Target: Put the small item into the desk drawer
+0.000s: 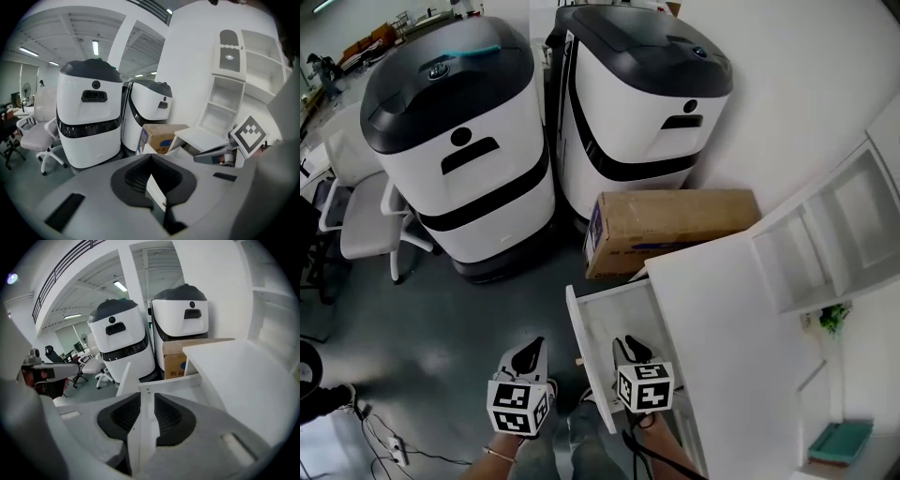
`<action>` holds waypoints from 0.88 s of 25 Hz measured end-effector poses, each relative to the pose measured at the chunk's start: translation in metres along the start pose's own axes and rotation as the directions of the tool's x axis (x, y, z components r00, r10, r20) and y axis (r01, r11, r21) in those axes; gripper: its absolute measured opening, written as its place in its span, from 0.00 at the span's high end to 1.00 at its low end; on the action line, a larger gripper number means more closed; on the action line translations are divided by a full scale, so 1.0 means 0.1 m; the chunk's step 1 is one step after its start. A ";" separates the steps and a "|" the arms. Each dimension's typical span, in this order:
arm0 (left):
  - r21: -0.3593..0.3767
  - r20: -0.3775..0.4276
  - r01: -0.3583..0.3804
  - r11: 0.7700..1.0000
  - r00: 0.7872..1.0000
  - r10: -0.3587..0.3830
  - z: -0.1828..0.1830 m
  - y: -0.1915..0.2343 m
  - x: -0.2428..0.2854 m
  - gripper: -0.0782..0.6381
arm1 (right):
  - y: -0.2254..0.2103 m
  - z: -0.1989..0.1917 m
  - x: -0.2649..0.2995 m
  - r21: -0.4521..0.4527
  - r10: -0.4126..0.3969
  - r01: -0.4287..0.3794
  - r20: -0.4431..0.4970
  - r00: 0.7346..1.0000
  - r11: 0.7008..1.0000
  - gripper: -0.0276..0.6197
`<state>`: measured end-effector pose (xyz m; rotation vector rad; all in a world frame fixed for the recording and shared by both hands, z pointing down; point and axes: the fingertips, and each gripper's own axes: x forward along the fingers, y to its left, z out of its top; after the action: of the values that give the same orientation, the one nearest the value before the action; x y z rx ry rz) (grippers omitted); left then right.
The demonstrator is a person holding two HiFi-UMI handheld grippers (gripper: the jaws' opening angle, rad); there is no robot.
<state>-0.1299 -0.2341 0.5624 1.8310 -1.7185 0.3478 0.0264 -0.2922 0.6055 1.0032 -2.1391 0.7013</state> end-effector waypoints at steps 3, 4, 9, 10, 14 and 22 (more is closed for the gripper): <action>0.012 0.015 0.033 0.999 0.999 -0.033 0.19 -0.06 -0.11 0.89 | 0.01 0.16 -0.30 0.024 -0.055 0.054 0.059 0.997 0.998 0.86; 0.014 0.022 0.043 0.999 0.999 -0.043 0.26 -0.07 -0.15 0.89 | 0.02 0.21 -0.39 0.036 -0.072 0.070 0.080 0.994 0.997 0.88; 0.011 0.085 0.064 0.998 0.994 -0.065 0.68 -0.15 -0.30 0.89 | -0.02 0.38 -0.84 0.096 -0.152 0.137 0.160 0.975 0.986 0.94; 0.016 0.102 0.070 0.997 0.992 -0.071 0.78 -0.18 -0.31 0.89 | -0.03 0.41 -0.92 0.100 -0.166 0.150 0.174 0.971 0.984 0.95; 0.055 0.166 0.101 0.993 0.980 -0.109 1.17 -0.33 -0.34 0.89 | -0.05 0.59 -1.26 0.095 -0.210 0.193 0.238 0.948 0.977 0.95; 0.111 0.293 0.150 0.983 0.940 -0.176 1.86 -0.52 -0.42 0.89 | -0.32 1.07 -2.15 0.143 -0.335 0.303 0.433 0.837 0.942 0.95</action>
<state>-0.1230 -0.3094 0.3794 2.1654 -1.7537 0.0772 0.1205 -0.2876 0.3824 1.6514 -2.2518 0.4020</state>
